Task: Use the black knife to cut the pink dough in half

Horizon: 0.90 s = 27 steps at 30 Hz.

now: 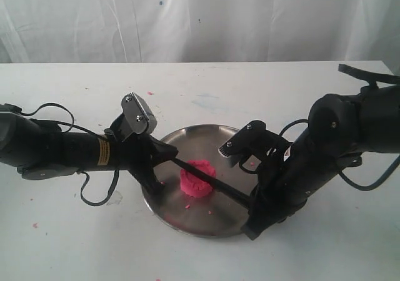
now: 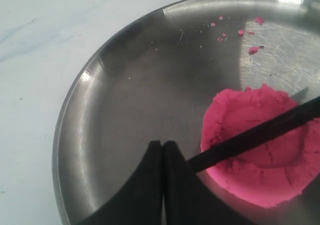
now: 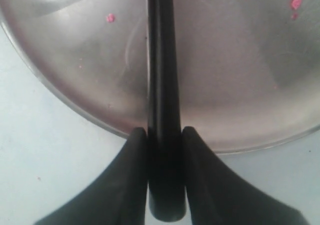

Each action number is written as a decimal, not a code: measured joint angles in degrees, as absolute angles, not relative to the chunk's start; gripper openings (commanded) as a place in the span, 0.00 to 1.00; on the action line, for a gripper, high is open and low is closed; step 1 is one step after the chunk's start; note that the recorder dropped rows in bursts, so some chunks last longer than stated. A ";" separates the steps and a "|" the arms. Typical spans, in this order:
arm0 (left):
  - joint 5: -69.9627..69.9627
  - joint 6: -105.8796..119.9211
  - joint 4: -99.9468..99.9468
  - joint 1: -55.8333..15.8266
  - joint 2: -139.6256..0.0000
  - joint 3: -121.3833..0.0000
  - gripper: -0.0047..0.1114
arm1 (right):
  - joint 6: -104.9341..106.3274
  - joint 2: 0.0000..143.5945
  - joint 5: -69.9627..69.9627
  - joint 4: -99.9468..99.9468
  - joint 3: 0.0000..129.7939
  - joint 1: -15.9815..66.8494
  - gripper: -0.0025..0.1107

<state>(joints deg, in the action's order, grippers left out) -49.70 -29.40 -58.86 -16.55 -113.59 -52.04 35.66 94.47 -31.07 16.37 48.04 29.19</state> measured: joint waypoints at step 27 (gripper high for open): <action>-48.94 -29.71 -60.13 -16.55 -114.47 -52.16 0.04 | 35.66 94.47 -29.50 16.51 48.04 29.19 0.02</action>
<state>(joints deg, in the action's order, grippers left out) -48.94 -29.71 -60.13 -16.55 -114.47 -52.16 35.66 94.47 -29.50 16.51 48.04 29.19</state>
